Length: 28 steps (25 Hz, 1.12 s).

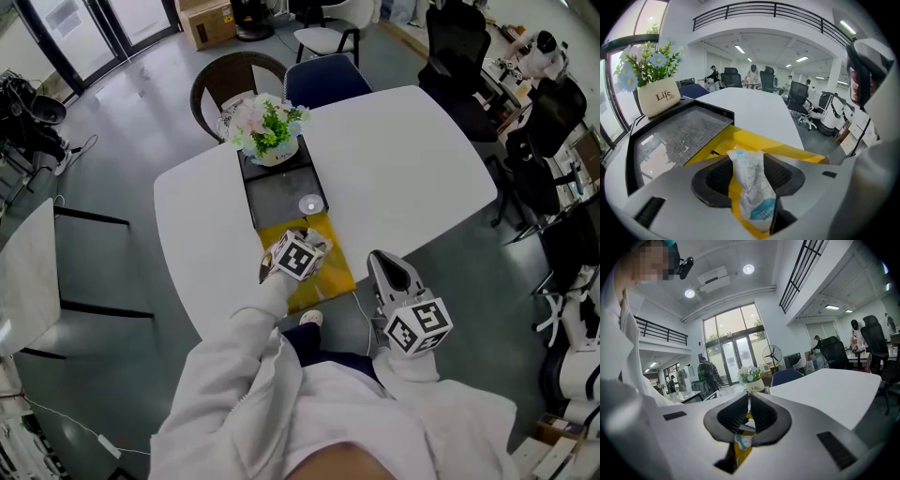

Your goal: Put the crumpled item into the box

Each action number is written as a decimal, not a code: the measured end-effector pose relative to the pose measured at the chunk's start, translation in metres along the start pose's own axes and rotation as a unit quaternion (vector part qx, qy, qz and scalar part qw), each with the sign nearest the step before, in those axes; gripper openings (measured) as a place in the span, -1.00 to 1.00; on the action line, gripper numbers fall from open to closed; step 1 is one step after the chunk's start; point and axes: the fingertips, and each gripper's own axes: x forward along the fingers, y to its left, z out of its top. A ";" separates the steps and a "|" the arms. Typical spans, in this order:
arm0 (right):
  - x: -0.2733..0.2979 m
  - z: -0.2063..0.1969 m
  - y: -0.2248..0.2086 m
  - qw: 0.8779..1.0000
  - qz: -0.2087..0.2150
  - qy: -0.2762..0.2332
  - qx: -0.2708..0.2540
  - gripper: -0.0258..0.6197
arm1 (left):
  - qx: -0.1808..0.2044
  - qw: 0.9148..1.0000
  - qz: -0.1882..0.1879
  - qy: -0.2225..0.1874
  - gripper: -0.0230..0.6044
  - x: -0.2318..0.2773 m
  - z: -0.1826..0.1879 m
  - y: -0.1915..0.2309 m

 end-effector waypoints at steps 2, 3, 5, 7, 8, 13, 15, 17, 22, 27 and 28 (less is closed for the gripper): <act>0.001 0.001 0.001 1.000 0.003 -0.001 -0.001 -0.80 | -0.006 1.000 -0.002 -0.005 -0.17 -0.006 0.002 0.000; 0.001 0.001 0.001 1.000 0.005 0.000 -0.001 -0.80 | -0.011 1.000 -0.003 -0.008 -0.15 -0.009 0.003 0.001; 0.003 0.001 0.003 1.000 0.010 0.001 -0.003 -0.80 | -0.025 1.000 -0.008 -0.016 -0.11 -0.015 0.005 0.001; 0.005 0.001 0.006 1.000 0.016 0.002 -0.005 -0.80 | -0.041 0.999 -0.017 -0.023 -0.03 -0.022 0.005 0.001; 0.006 0.000 0.008 1.000 0.019 0.002 -0.005 -0.80 | -0.046 0.998 -0.019 -0.024 -0.01 -0.025 0.005 0.001; 0.008 0.001 0.014 0.999 0.031 -0.001 -0.006 -0.80 | -0.057 0.998 -0.012 -0.028 0.13 -0.040 0.001 0.003; 0.009 0.002 0.017 0.999 0.037 -0.002 -0.008 -0.80 | -0.058 0.998 -0.009 -0.027 0.18 -0.046 -0.003 0.003; 0.010 0.002 0.021 0.999 0.041 -0.003 -0.008 -0.80 | -0.045 0.999 -0.012 -0.016 0.20 -0.051 -0.009 0.000; 0.012 0.001 0.030 0.999 0.051 -0.003 -0.007 -0.80 | 0.031 0.999 0.005 0.018 0.25 -0.061 -0.019 -0.003; 0.015 -0.001 0.032 0.999 0.050 -0.002 -0.005 -0.80 | 0.080 0.995 0.021 0.046 0.34 -0.069 -0.024 0.001; 0.012 0.000 0.032 0.999 0.050 -0.003 -0.004 -0.80 | 0.085 0.995 0.023 0.047 0.37 -0.071 -0.024 0.000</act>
